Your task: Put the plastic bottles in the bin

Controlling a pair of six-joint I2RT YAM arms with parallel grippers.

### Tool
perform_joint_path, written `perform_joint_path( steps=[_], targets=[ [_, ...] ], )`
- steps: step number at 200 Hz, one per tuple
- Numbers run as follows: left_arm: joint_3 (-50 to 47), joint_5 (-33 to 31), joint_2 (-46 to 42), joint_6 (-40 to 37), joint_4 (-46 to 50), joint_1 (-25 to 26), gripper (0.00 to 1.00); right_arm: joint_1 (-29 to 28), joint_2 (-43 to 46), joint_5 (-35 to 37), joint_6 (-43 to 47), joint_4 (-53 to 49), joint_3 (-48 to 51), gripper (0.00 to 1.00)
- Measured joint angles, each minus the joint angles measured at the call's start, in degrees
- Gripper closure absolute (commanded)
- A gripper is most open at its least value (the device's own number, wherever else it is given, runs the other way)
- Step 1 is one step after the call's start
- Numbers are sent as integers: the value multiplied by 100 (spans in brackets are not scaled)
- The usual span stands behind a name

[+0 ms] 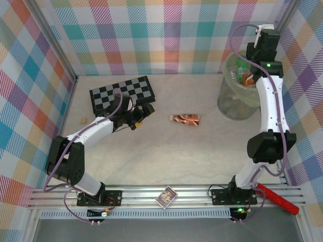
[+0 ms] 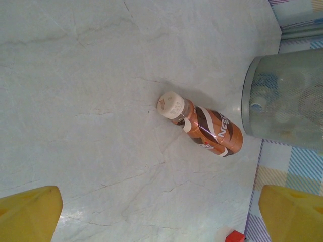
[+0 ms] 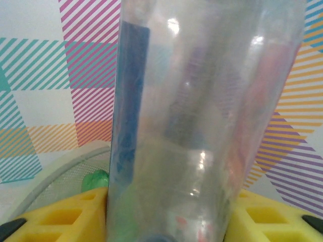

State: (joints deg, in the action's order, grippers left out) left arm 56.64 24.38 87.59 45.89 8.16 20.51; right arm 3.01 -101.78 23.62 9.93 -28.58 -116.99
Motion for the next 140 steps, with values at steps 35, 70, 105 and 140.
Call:
perform_joint_path(
  steps=[35, 70, 105, 140],
  targets=[
    [0, -2, -2, 0, -2, 0, 1, -2, -629, 37, 11, 26, -304, 46],
    [-52, -4, -90, 0, 2, 0, 1, 0, -1003, 190, 92, 31, -348, 46],
    [-98, -7, -162, -2, 7, 0, 0, 59, -1038, 321, 127, 125, -133, 45],
    [-101, -9, -162, -4, 22, 0, 0, 282, -1067, 81, -251, -155, -107, 45]
  ],
)
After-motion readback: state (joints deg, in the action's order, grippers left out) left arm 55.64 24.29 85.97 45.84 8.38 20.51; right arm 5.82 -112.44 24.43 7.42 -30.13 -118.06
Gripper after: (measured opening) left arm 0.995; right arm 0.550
